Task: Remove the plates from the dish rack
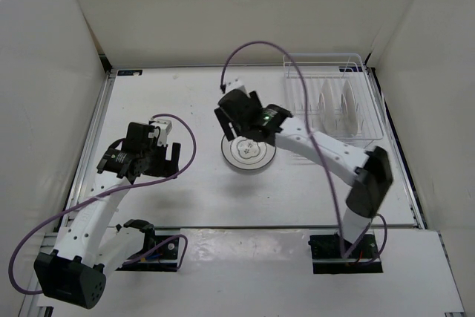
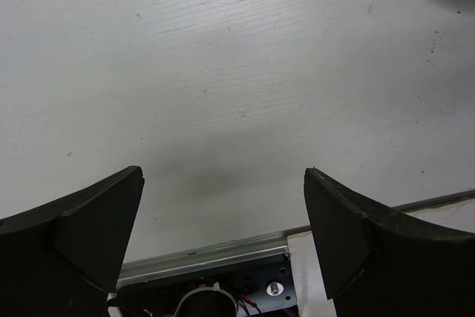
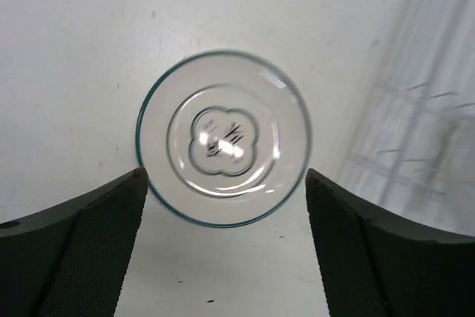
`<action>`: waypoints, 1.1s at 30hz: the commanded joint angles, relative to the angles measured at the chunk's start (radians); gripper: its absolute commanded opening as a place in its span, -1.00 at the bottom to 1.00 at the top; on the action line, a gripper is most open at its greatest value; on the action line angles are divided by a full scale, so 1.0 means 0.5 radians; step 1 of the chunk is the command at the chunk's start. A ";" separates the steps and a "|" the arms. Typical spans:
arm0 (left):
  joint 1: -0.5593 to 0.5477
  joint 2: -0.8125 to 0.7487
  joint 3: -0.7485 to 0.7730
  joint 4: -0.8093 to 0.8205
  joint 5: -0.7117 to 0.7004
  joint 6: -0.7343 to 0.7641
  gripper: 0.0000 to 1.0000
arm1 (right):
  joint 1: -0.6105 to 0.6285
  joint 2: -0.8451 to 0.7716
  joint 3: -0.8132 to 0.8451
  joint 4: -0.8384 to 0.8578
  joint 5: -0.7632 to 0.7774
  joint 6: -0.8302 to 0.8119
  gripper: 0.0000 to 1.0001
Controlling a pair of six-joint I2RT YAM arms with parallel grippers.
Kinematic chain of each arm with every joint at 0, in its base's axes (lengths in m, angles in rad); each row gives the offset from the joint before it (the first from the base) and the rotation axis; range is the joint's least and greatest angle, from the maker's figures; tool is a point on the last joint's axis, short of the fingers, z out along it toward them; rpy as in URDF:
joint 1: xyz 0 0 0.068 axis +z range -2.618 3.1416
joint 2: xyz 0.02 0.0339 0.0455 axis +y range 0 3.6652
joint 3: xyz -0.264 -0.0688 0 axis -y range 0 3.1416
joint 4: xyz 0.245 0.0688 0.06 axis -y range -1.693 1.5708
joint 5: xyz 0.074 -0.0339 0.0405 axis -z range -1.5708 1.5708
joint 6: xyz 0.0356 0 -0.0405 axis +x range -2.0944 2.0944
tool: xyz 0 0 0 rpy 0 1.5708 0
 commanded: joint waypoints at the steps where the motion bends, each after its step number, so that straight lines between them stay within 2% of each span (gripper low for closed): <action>1: 0.002 -0.049 0.063 0.001 -0.025 -0.014 1.00 | -0.060 -0.336 -0.084 0.188 0.279 -0.218 0.80; 3: 0.005 -0.046 0.063 0.001 -0.029 -0.014 1.00 | -0.124 -0.421 0.022 0.081 0.295 -0.176 0.80; 5: 0.005 -0.049 0.060 0.004 -0.035 -0.011 1.00 | -0.372 -0.449 0.112 -0.054 0.209 -0.105 0.80; 7: 0.002 -0.055 0.060 -0.002 -0.035 -0.014 1.00 | -0.681 -0.502 0.161 -0.106 -0.020 -0.044 0.80; 11: 0.005 -0.052 0.060 -0.005 -0.032 -0.014 1.00 | -1.068 -0.419 0.339 -0.260 -0.046 0.066 0.80; 17: 0.005 -0.055 0.060 -0.005 -0.038 -0.011 1.00 | -1.476 -0.293 0.453 -0.346 -0.337 0.214 0.73; 25: 0.002 -0.049 0.060 -0.005 -0.041 -0.011 1.00 | -1.677 -0.100 0.376 -0.284 -0.497 0.242 0.54; 30: 0.002 -0.052 0.057 -0.005 -0.035 -0.011 1.00 | -1.741 -0.023 0.336 -0.223 -0.641 0.248 0.24; 33: 0.002 -0.043 0.056 0.001 -0.038 -0.011 1.00 | -1.759 -0.011 0.302 -0.168 -0.702 0.248 0.24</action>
